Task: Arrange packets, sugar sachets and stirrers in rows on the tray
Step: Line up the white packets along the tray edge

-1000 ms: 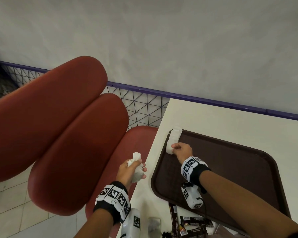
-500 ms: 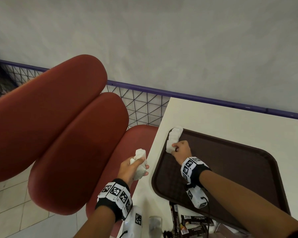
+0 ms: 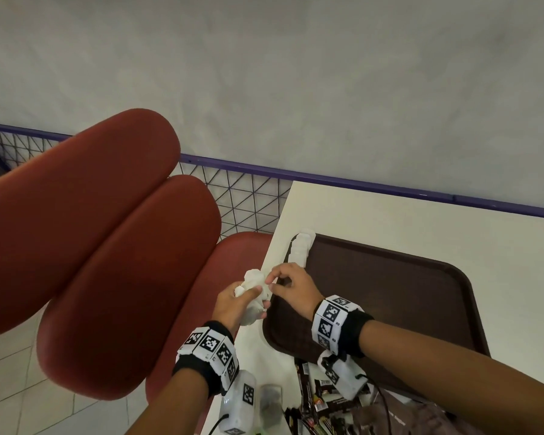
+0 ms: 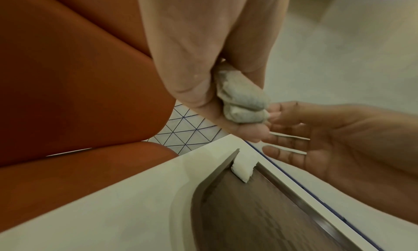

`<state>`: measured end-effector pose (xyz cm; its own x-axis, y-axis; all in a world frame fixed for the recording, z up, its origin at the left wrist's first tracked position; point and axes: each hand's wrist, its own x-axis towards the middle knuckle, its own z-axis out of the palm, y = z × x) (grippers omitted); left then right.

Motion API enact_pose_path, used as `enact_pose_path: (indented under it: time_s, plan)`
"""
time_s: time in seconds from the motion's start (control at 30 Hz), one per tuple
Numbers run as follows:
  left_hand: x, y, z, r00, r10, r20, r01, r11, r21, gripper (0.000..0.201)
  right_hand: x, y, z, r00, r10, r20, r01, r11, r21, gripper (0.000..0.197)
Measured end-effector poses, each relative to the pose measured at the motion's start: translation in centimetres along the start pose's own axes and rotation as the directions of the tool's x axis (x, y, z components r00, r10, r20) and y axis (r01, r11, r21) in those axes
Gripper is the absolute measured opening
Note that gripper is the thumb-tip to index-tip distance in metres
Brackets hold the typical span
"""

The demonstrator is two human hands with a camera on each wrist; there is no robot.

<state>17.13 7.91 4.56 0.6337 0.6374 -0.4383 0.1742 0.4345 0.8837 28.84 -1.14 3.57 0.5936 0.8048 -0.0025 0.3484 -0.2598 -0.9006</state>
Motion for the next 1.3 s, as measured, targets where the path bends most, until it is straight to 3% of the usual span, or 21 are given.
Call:
enact_pose_path:
  time_s: [0.23,0.33,0.5,0.67,1.0,1.3]
  plan:
    - [-0.3,-0.3,1.2,0.998,-0.029,0.055,0.031,0.999,-0.038,0.028,-0.8,-0.2,-1.1,0.994,0.082,0.075,-0.093,0.983,0.158,0.015]
    - [-0.4,-0.7,1.0,0.997,-0.061,0.055,0.063,0.997,-0.036,0.034,-0.9,0.4,-1.6,0.994,0.113,0.014,-0.113,0.978,0.174,0.017]
    - [-0.5,-1.0,0.1,0.995,-0.094,0.018,0.095,0.992,-0.087,0.036,-0.1,2.0,-2.7,0.961,0.203,-0.19,-0.181,0.975,0.127,0.017]
    - [0.0,-1.4,-1.5,0.994,-0.097,-0.046,0.092,0.989,-0.114,0.039,1.3,3.9,-3.5,0.911,0.311,-0.272,-0.281,0.949,0.143,0.014]
    - [1.0,-2.7,-4.8,0.988,-0.098,-0.122,0.079,0.985,-0.154,0.034,3.6,5.2,-1.5,0.875,0.385,-0.294,-0.365,0.923,0.123,0.02]
    - [2.0,-3.1,-5.2,0.977,-0.139,-0.162,0.121,0.986,-0.116,0.03,4.6,5.5,-0.8,0.867,0.391,-0.308,-0.429,0.901,-0.061,0.028]
